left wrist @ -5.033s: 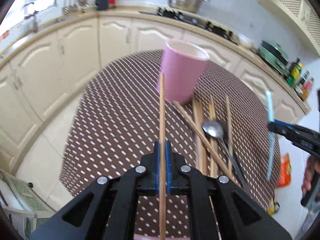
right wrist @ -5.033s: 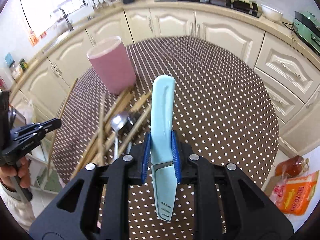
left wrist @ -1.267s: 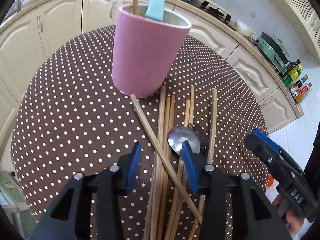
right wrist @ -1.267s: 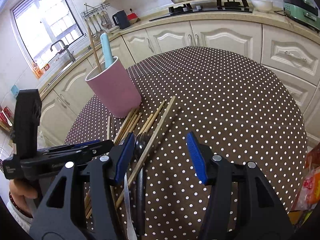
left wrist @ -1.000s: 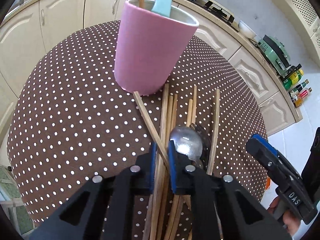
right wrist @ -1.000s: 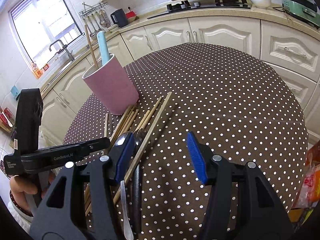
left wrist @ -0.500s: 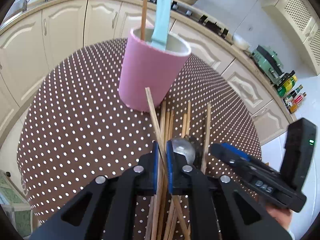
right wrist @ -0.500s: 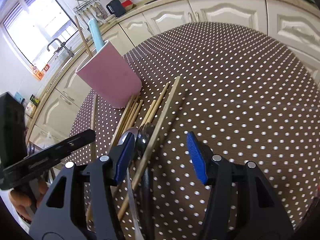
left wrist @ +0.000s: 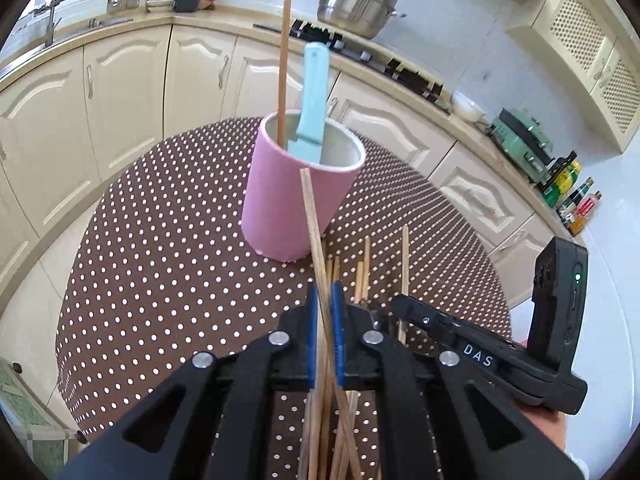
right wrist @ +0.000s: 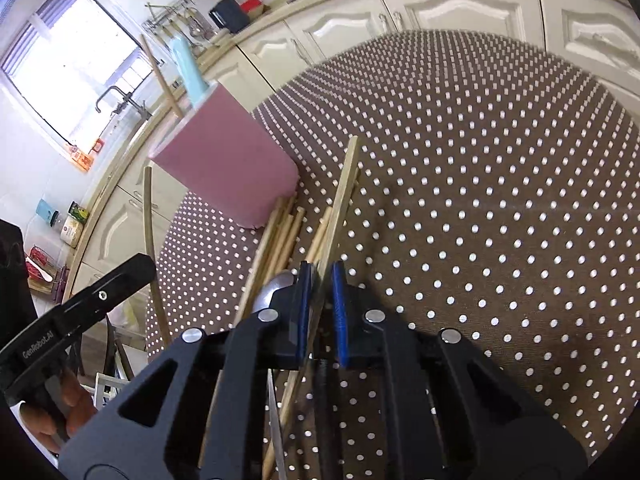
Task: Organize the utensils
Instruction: 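Lift the chopstick and drop it into the pink cup with the left tool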
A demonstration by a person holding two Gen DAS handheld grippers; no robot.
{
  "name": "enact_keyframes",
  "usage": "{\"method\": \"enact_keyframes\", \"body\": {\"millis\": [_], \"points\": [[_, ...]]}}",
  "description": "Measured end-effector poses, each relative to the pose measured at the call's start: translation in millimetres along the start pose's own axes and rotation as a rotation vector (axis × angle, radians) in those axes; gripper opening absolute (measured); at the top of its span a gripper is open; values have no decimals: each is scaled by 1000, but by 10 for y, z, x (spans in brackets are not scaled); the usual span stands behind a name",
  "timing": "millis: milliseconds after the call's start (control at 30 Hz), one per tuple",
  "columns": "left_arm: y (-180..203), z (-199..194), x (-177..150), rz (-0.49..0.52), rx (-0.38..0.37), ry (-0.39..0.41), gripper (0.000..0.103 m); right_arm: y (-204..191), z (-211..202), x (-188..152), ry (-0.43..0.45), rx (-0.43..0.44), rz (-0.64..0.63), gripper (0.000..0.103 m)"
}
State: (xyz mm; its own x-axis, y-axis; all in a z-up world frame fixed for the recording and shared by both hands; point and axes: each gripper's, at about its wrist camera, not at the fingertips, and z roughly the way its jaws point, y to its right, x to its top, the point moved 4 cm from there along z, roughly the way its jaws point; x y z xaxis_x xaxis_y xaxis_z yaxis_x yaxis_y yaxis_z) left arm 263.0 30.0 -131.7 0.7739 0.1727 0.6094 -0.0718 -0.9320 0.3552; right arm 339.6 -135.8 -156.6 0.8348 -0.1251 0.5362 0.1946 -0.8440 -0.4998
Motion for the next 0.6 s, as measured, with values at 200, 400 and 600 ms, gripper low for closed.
{"method": "enact_keyframes", "body": {"millis": [200, 400, 600], "points": [[119, -263, 100, 28, -46, 97, 5, -268, -371, 127, 116, 0, -92, 7], [244, -547, 178, 60, -77, 179, 5, -464, -660, 193, 202, 25, -138, 6], [432, -850, 372, 125, -87, 293, 5, -752, -1046, 358, 327, 29, -230, 6]]}}
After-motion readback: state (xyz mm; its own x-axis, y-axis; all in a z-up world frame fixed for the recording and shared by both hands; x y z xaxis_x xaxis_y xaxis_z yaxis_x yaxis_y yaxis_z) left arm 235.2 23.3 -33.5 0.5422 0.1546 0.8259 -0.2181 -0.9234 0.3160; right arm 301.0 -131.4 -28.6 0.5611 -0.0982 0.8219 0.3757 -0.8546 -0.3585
